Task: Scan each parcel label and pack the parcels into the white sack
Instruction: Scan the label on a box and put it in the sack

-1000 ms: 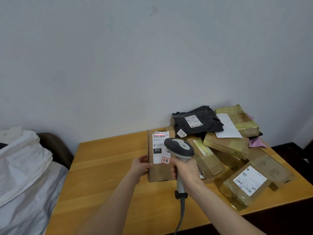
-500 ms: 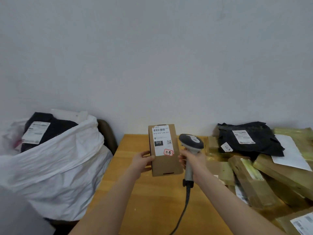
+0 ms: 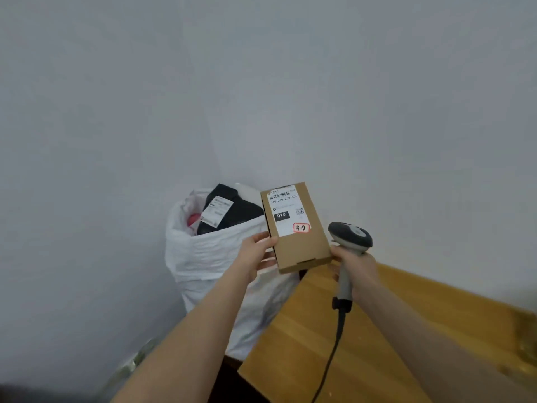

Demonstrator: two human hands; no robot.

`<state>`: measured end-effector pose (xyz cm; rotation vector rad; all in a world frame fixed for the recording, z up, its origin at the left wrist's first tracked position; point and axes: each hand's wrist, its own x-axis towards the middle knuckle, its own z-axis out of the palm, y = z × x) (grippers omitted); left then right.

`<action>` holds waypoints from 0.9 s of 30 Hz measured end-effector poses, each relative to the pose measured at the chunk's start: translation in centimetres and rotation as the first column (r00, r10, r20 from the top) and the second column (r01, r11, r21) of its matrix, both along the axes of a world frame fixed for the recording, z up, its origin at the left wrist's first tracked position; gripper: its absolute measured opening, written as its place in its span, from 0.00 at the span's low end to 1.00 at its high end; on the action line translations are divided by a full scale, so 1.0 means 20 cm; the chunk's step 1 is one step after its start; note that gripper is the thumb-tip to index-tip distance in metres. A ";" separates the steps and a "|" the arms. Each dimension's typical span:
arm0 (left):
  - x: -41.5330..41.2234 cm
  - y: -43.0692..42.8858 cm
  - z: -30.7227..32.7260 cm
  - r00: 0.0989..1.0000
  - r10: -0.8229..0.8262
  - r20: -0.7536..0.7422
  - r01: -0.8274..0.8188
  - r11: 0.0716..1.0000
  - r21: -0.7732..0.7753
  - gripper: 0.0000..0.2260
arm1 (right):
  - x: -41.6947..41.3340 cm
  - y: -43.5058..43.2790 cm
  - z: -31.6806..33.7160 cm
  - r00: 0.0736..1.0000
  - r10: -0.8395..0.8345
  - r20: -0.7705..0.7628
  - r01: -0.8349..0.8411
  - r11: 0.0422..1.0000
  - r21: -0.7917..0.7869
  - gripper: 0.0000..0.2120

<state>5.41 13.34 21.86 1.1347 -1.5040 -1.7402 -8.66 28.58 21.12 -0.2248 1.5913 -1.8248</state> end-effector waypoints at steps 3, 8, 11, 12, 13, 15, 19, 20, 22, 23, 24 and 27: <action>0.14 -0.26 0.07 0.997 0.051 -0.059 -0.052 0.999 -0.013 0.20 | 0.09 -0.31 0.08 0.998 0.060 -0.015 -0.061 0.997 -0.045 0.09; 0.37 -0.84 0.17 0.988 0.101 -0.120 -0.104 0.994 -0.017 0.24 | 0.28 -0.95 0.18 0.990 0.134 -0.049 -0.138 0.986 -0.088 0.02; 0.51 -1.23 0.26 0.984 0.156 -0.083 -0.164 0.982 -0.094 0.21 | 0.39 -1.33 0.22 0.984 0.174 -0.039 -0.177 0.982 -0.069 0.04; 0.54 -1.36 0.29 0.978 0.194 -0.082 -0.203 0.972 -0.117 0.21 | 0.41 -1.44 0.23 0.984 0.174 -0.034 -0.175 0.983 -0.049 0.05; 0.57 -1.49 0.32 0.968 0.235 -0.090 -0.245 0.960 -0.134 0.20 | 0.42 -1.54 0.24 0.985 0.169 -0.027 -0.170 0.985 -0.038 0.05; 0.61 -1.73 0.35 0.938 0.334 -0.098 -0.347 0.918 -0.191 0.22 | 0.42 -1.70 0.26 0.988 0.151 -0.019 -0.152 0.988 -0.029 0.05; 0.64 -2.08 0.32 0.844 0.491 0.215 -0.271 0.736 -0.620 0.26 | 0.39 -1.89 0.24 0.995 0.100 -0.009 -0.099 0.995 0.013 0.05; 0.62 -2.12 0.29 0.817 0.486 0.310 -0.149 0.697 -0.701 0.26 | 0.38 -1.92 0.22 0.996 0.092 -0.008 -0.091 0.995 0.027 0.05; 0.56 -2.17 0.18 0.725 0.481 0.492 0.111 0.624 -0.773 0.23 | 0.36 -1.98 0.18 0.996 0.085 0.009 -0.085 0.995 0.054 0.05; 0.52 -2.18 0.11 0.672 0.486 0.559 0.219 0.591 -0.776 0.21 | 0.36 -2.00 0.15 0.996 0.088 0.023 -0.089 0.994 0.064 0.04; 0.48 -2.18 0.05 0.628 0.489 0.605 0.297 0.568 -0.768 0.19 | 0.36 -2.02 0.13 0.995 0.092 0.037 -0.095 0.993 0.067 0.04; 0.40 -2.18 -0.12 0.595 0.418 0.686 0.378 0.607 -0.699 0.14 | 0.35 -2.05 0.09 0.992 0.098 0.074 -0.105 0.991 0.088 0.04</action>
